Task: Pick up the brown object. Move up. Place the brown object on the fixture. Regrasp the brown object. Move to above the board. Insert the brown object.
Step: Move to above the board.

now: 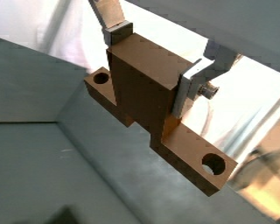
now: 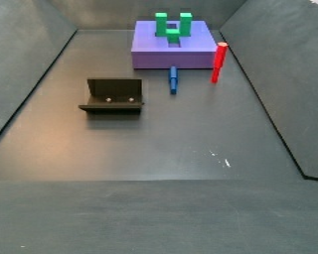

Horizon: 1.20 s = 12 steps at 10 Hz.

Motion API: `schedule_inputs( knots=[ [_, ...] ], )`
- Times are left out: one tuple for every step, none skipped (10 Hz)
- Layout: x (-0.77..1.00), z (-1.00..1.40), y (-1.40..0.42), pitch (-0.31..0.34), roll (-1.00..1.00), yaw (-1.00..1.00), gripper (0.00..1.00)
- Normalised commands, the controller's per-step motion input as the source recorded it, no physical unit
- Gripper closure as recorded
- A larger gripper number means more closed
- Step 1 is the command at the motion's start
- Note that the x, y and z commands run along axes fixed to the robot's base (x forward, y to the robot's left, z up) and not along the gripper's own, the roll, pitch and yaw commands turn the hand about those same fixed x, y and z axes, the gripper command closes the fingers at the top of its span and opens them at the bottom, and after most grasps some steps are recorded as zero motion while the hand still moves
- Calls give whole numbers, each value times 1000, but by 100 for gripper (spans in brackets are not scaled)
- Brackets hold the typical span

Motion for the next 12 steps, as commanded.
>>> schedule_inputs(
  knots=[
    [-961,280,-1400,29,-1000,-58,100],
    [-1033,284,-1400,7,-1000,-51,100],
    [-1058,259,-1400,7,-1000,-44,100],
    [-1043,265,-1400,10,-1000,-42,100],
    [-1058,263,-1400,10,-1000,-39,100],
    [-689,160,-884,7,-1000,-31,100],
    [-224,28,-224,0,-1000,-31,100],
    [-97,1,-55,3,-1000,-36,100],
    [-34,7,-3,7,-975,-35,100],
    [-62,3,-6,-23,-640,-17,100],
    [-59,-5,6,-42,-430,-8,100],
    [-48,2,9,-42,-325,-5,100]
  ],
)
